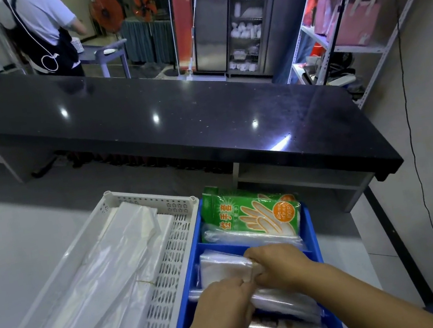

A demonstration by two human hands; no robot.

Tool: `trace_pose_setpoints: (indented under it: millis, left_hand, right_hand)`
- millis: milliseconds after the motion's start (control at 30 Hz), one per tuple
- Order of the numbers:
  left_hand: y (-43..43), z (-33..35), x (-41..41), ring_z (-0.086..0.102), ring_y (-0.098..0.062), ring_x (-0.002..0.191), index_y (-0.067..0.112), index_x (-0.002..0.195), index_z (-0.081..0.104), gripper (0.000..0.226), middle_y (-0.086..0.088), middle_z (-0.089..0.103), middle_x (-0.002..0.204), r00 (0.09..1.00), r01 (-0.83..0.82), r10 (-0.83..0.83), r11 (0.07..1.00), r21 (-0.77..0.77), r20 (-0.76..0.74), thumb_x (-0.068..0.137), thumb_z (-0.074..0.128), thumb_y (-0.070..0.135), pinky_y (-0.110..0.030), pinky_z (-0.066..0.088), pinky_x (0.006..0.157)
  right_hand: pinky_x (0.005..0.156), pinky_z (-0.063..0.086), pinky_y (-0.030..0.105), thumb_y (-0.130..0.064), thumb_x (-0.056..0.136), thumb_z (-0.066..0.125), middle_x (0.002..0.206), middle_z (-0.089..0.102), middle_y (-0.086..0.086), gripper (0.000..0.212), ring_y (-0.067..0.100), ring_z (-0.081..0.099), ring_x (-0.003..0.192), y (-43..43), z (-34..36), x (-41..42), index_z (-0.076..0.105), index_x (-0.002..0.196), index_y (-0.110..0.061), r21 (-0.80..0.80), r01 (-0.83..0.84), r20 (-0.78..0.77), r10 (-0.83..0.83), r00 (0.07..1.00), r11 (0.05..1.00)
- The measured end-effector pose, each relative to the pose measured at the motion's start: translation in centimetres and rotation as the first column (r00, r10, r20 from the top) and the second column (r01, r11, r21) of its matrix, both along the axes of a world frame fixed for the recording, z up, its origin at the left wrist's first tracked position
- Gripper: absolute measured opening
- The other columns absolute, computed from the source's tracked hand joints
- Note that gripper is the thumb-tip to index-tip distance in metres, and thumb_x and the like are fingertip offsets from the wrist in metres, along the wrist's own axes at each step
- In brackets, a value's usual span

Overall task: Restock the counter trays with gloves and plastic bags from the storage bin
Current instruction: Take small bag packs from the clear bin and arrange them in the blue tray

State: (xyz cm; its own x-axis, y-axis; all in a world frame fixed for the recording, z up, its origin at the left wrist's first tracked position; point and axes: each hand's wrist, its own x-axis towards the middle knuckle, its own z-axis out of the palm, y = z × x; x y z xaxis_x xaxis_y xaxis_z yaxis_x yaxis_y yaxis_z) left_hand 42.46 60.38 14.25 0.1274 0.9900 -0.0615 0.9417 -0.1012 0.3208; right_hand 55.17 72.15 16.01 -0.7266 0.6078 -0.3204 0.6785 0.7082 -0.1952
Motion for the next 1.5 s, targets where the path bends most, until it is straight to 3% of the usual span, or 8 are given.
trace_pose_setpoints:
  millis: [100, 233, 467, 667, 867, 1000, 1367, 1500]
  left_hand:
    - [0.5, 0.1, -0.5, 0.055, -0.023, 0.097, 0.021, 0.1, 0.054, 0.021, -0.003, 0.061, 0.108, 0.997, -0.051, 0.052, 0.999, 0.013, -0.054, 0.085, 0.043, 0.031, -0.031, 0.034, 0.071]
    - [1.4, 0.3, -0.8, 0.051, -0.018, 0.1, 0.022, 0.098, 0.052, 0.018, 0.002, 0.059, 0.11, 0.99, -0.12, 0.123, 0.992, 0.051, -0.064, 0.083, 0.048, 0.03, -0.029, 0.037, 0.08]
    - [3.6, -0.5, -1.1, 0.013, -0.024, 0.138, 0.017, 0.144, 0.012, 0.076, -0.003, 0.018, 0.15, 0.967, -0.069, 0.076, 0.997, 0.036, -0.245, 0.082, 0.053, 0.036, -0.041, 0.006, 0.115]
    - [4.3, -1.0, -1.7, 0.031, -0.023, 0.124, 0.022, 0.134, 0.029, 0.075, -0.001, 0.036, 0.132, 0.979, -0.016, 0.017, 1.0, 0.009, -0.204, 0.069, 0.061, 0.045, -0.037, 0.019, 0.108]
    - [4.4, -0.1, -2.5, 0.049, -0.023, 0.095, 0.023, 0.102, 0.045, 0.049, 0.001, 0.047, 0.106, 0.983, -0.004, -0.004, 0.999, -0.043, -0.184, 0.062, 0.062, 0.045, -0.031, 0.033, 0.078]
    - [5.2, 0.3, -2.7, 0.055, -0.028, 0.097, 0.02, 0.102, 0.046, 0.04, -0.004, 0.059, 0.107, 0.949, 0.019, -0.046, 0.996, -0.089, -0.313, 0.071, 0.065, 0.036, -0.036, 0.039, 0.082]
    - [6.8, 2.0, -3.6, 0.06, -0.024, 0.087, 0.023, 0.084, 0.049, 0.034, -0.001, 0.065, 0.097, 0.973, -0.003, -0.067, 0.953, -0.303, -0.22, 0.06, 0.072, 0.032, -0.03, 0.037, 0.064]
    - [7.1, 1.7, -3.3, 0.057, -0.027, 0.101, 0.02, 0.106, 0.049, 0.039, -0.005, 0.062, 0.113, 0.955, 0.01, -0.065, 0.982, -0.188, -0.289, 0.075, 0.067, 0.035, -0.036, 0.042, 0.079]
  right_hand:
    - [0.077, 0.045, 0.035, -0.047, 0.081, 0.055, 0.11, 0.065, -0.005, 0.035, 0.021, 0.059, 0.097, 0.0, 0.1, 0.6, 0.051, 0.113, -0.033, 0.016, 0.081, -0.083, -0.08, 0.993, 0.997]
    - [0.068, 0.041, 0.027, -0.049, 0.084, 0.054, 0.103, 0.066, -0.006, 0.029, 0.015, 0.058, 0.089, -0.2, 0.3, 1.1, 0.055, 0.108, -0.033, 0.094, 0.129, -0.169, -0.112, 0.979, 0.987]
    - [0.079, 0.046, 0.03, -0.061, 0.078, 0.056, 0.112, 0.063, -0.011, 0.044, 0.01, 0.055, 0.095, -0.7, 0.7, 2.8, 0.053, 0.115, -0.036, 0.061, 0.204, -0.217, -0.186, 0.958, 0.977]
    - [0.102, 0.039, 0.036, -0.045, 0.07, 0.068, 0.137, 0.048, -0.001, 0.081, 0.021, 0.045, 0.121, -1.2, 0.2, 3.9, 0.027, 0.138, -0.03, 0.034, 0.152, -0.05, -0.15, 0.987, 0.988]
    - [0.087, 0.049, 0.036, -0.039, 0.071, 0.071, 0.116, 0.059, -0.004, 0.049, 0.018, 0.057, 0.099, -1.9, -0.2, 4.0, 0.042, 0.11, -0.031, 0.021, 0.131, -0.026, -0.13, 0.991, 0.991]
    - [0.088, 0.048, 0.034, -0.035, 0.076, 0.07, 0.116, 0.062, -0.003, 0.041, 0.019, 0.059, 0.102, -1.6, -0.4, 4.1, 0.044, 0.108, -0.031, 0.001, 0.139, -0.043, -0.139, 0.989, 0.99]
    - [0.076, 0.047, 0.028, -0.037, 0.068, 0.074, 0.11, 0.062, -0.006, 0.044, 0.017, 0.056, 0.095, -0.2, 0.4, 4.2, 0.048, 0.104, -0.036, -0.145, 0.204, -0.007, -0.208, 0.978, 0.968]
    - [0.076, 0.046, 0.029, -0.039, 0.068, 0.072, 0.114, 0.061, -0.004, 0.048, 0.019, 0.056, 0.097, -0.3, 0.4, 4.0, 0.048, 0.109, -0.033, -0.083, 0.197, 0.039, -0.195, 0.98, 0.977]
